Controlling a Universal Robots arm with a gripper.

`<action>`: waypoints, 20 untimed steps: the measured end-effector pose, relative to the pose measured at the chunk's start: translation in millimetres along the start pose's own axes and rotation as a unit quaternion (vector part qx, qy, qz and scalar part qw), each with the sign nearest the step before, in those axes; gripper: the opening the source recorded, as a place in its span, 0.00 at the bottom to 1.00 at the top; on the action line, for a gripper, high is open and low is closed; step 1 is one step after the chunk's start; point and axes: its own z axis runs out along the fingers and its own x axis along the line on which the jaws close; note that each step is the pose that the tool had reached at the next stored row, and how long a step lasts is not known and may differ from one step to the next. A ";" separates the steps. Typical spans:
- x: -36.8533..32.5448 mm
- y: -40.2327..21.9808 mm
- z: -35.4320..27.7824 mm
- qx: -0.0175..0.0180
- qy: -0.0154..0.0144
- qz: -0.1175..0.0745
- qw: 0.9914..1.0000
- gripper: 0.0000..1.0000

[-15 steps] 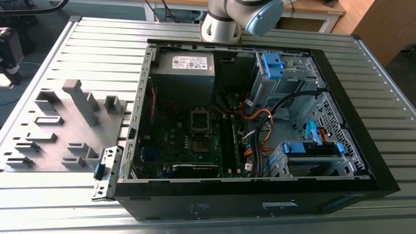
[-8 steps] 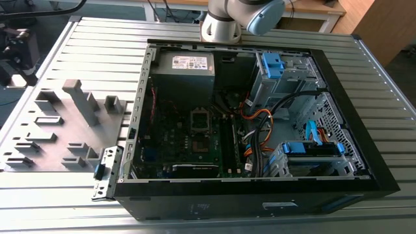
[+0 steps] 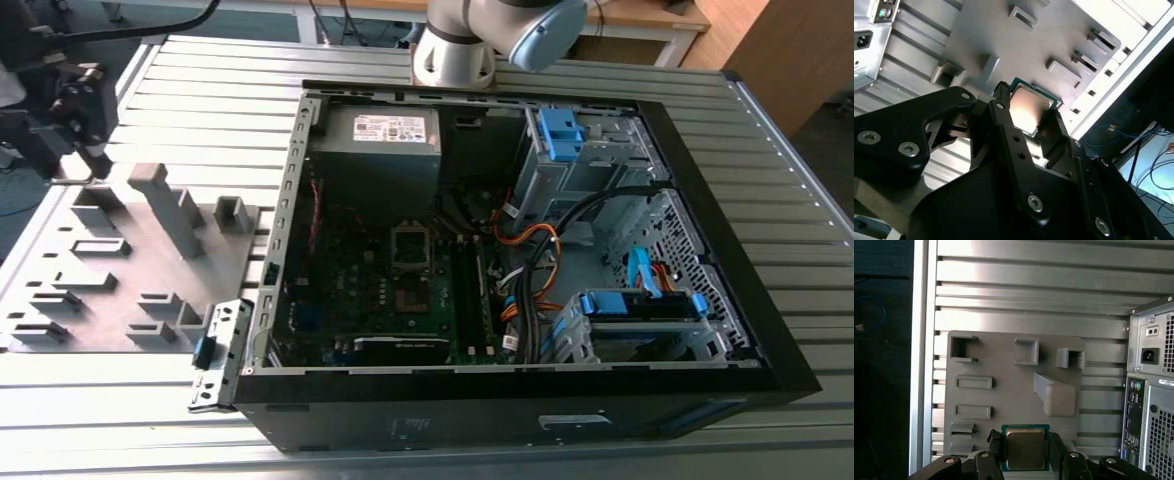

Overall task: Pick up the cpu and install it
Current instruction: 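Pick up the cpu and move it towards the insertion slot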

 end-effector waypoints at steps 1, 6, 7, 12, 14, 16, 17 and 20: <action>-3.8 -0.3 0.2 0.000 0.000 0.000 1.000 0.47; -24.0 -1.5 0.8 0.000 0.001 0.000 1.000 0.47; -28.1 -1.8 1.0 0.000 0.001 0.000 1.000 0.47; -49.2 -2.9 1.7 0.000 0.002 0.000 1.000 0.47; -55.2 -3.1 1.9 0.000 0.002 0.000 1.000 0.47; -55.2 -3.2 0.9 0.000 0.002 0.000 1.000 0.47; -55.3 -3.2 -0.8 0.000 0.002 0.000 1.000 0.47; -55.6 -3.5 -11.2 0.000 0.002 0.000 1.000 0.47</action>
